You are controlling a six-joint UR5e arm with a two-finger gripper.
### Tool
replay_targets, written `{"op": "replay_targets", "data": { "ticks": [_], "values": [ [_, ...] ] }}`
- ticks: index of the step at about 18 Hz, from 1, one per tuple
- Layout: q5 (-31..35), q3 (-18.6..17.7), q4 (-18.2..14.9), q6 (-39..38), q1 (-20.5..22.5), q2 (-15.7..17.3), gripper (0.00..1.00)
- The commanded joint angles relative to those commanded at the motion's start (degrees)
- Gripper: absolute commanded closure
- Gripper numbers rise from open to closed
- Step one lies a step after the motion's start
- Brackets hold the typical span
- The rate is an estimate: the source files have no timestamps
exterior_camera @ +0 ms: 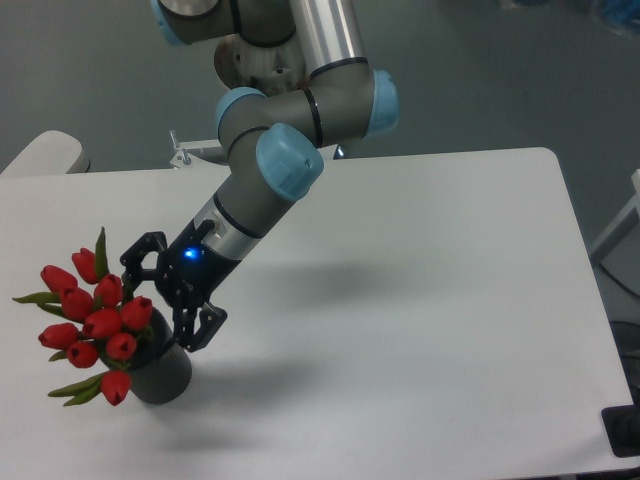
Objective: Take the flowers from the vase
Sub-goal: 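Lower the open gripper around the tulip stems and close it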
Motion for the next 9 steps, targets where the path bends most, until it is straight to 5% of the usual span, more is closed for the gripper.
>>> {"op": "replay_targets", "data": {
  "ticks": [7, 9],
  "values": [
    [-2.2, 0.18, 0.0, 0.09, -0.09, -0.18, 0.0],
    [-2.2, 0.26, 0.0, 0.09, -0.18, -0.27, 0.11]
  ]
}}
